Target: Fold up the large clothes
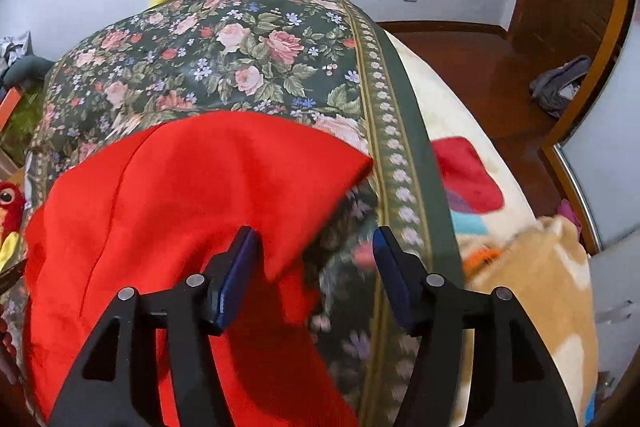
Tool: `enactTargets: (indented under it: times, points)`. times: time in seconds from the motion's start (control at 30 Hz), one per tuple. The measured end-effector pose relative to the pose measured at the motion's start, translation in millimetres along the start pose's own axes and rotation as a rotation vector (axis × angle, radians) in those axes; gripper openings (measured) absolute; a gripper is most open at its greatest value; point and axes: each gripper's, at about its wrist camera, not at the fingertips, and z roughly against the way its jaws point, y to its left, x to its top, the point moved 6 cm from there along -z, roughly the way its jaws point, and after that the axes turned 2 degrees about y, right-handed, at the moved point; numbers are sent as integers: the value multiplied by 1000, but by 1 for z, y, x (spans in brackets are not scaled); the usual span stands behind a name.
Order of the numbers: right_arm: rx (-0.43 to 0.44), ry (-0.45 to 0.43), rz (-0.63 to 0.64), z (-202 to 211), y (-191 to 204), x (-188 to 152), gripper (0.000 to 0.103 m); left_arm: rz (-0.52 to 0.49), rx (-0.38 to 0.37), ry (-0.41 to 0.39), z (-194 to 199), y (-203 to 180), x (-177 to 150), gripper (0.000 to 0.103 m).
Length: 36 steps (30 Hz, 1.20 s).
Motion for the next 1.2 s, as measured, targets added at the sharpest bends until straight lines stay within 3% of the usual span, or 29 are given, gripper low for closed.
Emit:
enactTargets:
  times: [0.13, 0.3, 0.37, 0.43, 0.53, 0.8, 1.07, 1.2]
  points:
    - [-8, -34, 53, 39, 4, -11, 62, -84, 68, -43, 34, -8, -16, 39]
    - [2, -107, 121, 94, 15, -24, 63, -88, 38, -99, 85, -18, -36, 41]
    - [12, -138, 143, 116, 19, -31, 69, -80, 21, -126, 107, -21, -43, 44]
    - [20, -179, 171, 139, 23, -41, 82, -80, 13, -160, 130, -24, -52, 51]
    - [28, -211, 221, 161, 30, -55, 84, -85, 0, -195, 160, -29, -70, 56]
    - [49, -167, 288, 184, 35, -107, 84, 1, -60, -199, 194, -23, -133, 61]
    - [75, -29, 261, 164, 22, -166, 84, 136, -82, -76, 171, 6, -198, 61]
    - [108, 74, 181, 142, 13, -187, 84, 204, -124, 1, 150, 13, -234, 61]
